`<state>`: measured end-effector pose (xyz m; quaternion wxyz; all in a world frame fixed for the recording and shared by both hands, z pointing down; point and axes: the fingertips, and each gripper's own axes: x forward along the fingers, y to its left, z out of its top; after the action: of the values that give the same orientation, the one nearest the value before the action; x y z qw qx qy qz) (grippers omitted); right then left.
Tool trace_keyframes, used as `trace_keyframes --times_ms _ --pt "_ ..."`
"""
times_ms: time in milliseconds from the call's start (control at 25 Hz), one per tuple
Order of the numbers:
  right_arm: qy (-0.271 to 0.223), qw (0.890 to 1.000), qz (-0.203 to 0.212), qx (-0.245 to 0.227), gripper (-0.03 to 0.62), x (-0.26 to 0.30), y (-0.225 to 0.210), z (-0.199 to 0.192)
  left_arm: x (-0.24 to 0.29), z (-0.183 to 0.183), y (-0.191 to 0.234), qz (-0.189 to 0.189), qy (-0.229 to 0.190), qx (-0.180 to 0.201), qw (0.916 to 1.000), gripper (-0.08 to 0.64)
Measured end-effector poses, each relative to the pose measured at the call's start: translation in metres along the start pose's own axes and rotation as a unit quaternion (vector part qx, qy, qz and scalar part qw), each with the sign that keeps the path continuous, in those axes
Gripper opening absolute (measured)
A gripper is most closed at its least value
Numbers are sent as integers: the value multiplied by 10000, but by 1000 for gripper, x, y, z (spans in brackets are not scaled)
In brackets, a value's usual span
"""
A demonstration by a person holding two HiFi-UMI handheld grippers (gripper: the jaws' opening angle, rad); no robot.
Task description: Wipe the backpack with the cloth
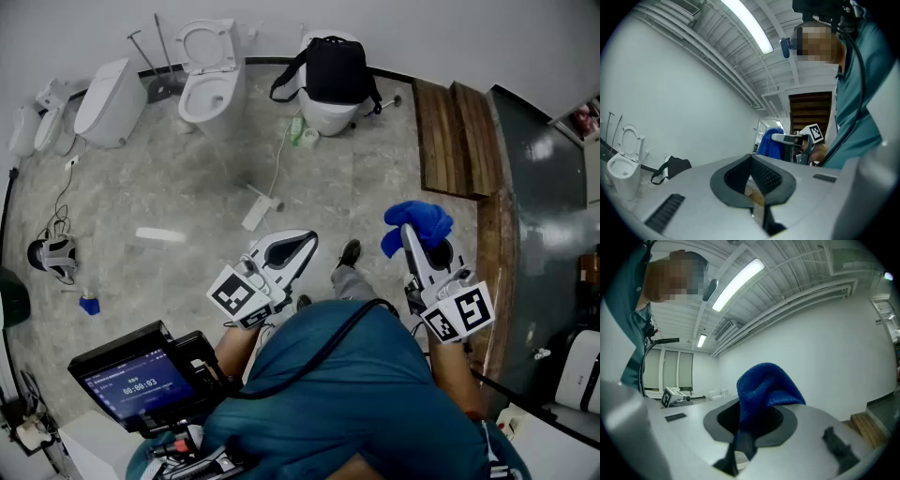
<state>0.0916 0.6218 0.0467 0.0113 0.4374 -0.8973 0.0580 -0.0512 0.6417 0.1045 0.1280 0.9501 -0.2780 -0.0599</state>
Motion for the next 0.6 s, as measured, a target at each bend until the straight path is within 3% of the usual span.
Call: trace_keyframes --times_ms 280,360,480,600 --pt "52 9996 262 -3 55 12 3 -7 5 -18 4 138 243 -74 9996 3" --pt "117 9993 353 92 55 40 -39 -9 47 -17 35 204 332 -83 9992 4" --pt "220 9980 534 269 55 102 -140 -14 141 -16 110 461 484 -136 9977 3" --pt "255 9971 665 286 55 141 -198 -18 195 -17 155 733 591 -34 9955 5"
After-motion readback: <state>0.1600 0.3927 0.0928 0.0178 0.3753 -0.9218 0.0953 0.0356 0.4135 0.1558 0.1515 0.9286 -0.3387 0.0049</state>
